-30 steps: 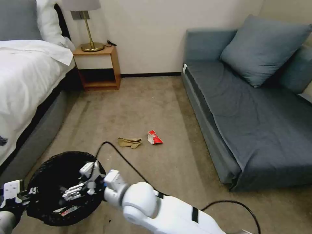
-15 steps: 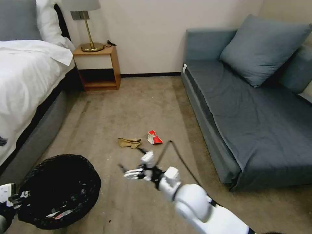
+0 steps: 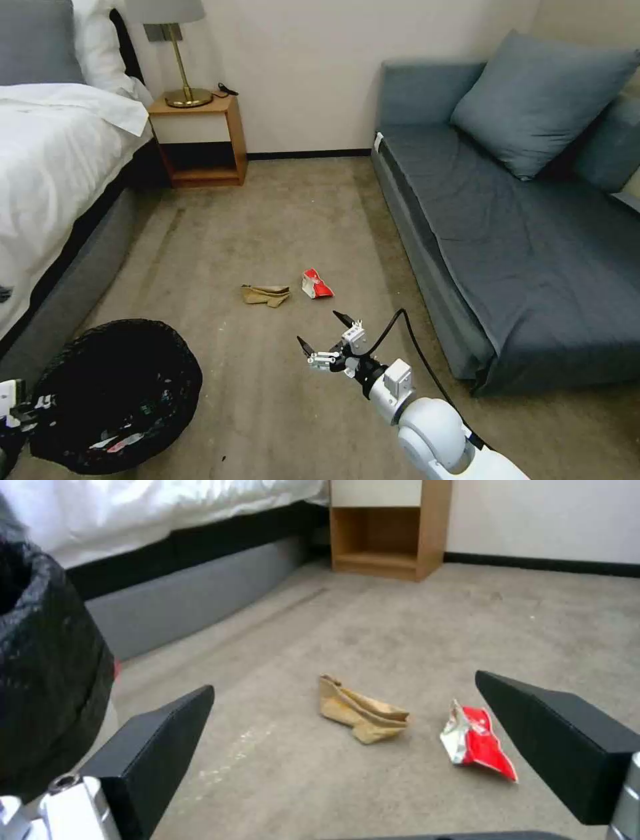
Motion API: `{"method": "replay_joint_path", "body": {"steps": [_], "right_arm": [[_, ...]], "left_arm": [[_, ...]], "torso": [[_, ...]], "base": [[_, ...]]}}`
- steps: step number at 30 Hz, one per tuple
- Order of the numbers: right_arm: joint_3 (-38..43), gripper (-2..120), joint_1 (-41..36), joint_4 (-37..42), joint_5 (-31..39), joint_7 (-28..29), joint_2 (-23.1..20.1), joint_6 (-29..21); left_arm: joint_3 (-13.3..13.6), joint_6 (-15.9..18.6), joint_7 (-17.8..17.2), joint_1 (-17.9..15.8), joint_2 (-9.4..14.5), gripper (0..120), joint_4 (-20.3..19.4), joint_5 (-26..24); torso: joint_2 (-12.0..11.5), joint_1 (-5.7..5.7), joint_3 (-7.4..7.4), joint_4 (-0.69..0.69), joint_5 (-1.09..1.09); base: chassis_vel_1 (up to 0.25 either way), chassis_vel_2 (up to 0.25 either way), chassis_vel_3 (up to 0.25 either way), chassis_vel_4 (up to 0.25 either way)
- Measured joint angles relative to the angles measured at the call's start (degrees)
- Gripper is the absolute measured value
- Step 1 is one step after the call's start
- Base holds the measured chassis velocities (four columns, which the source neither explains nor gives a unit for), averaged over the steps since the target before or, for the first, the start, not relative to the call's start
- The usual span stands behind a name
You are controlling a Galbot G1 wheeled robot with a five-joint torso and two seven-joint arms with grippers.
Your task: Pick up the trash bin, then pick up the garbage on the floor and place it into the trash bin.
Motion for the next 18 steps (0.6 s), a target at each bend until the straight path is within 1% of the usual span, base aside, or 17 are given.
{"method": "replay_joint_path", "body": {"steps": [3,6,8,10,14,18], "right_arm": [[-0.2,100,0.2,-0.6,-0.2,-0.1,0.1,0.0],[-0.3,100,0.4,-1.1,-0.4,-0.4,0.2,-0.3],[-0.5,100,0.5,-1.6,-0.7,-0.6,0.3,-0.7],[-0.7,100,0.6,-2.2,-0.8,-0.6,0.4,-1.0],[-0.8,100,0.7,-2.4,-0.9,-0.6,0.4,-1.1],[-1.7,100,1.3,-3.5,-0.9,-0.6,0.4,-2.0]], "left_arm": [[0.1,0.0,0.0,-0.2,0.0,3,0.2,0.0],[0.2,0.0,0.0,-0.3,0.0,3,0.5,0.1],[0.4,0.0,0.0,-0.5,0.1,3,1.1,0.1],[0.7,0.0,0.0,-0.9,0.1,3,1.6,0.2],[0.7,0.0,0.0,-1.0,0.1,3,1.7,0.2],[0.9,0.0,0.0,-1.3,0.1,3,2.0,0.3]], "torso": [[0.0,0.0,0.0,0.0,0.01],[0.0,0.01,0.01,0.0,-0.01],[0.0,0.01,0.01,0.02,0.02],[0.0,0.01,0.01,-0.01,-0.03],[0.0,0.0,0.0,-0.01,-0.02],[0.0,0.0,0.01,0.0,0.0]], "base": [[-0.174,0.173,0.167,-0.185],[-0.198,0.238,0.217,-0.23],[-0.206,0.248,0.231,-0.256],[-0.268,0.241,0.262,-0.261],[-0.285,0.255,0.27,-0.293],[-0.318,0.322,0.324,-0.318]]}}
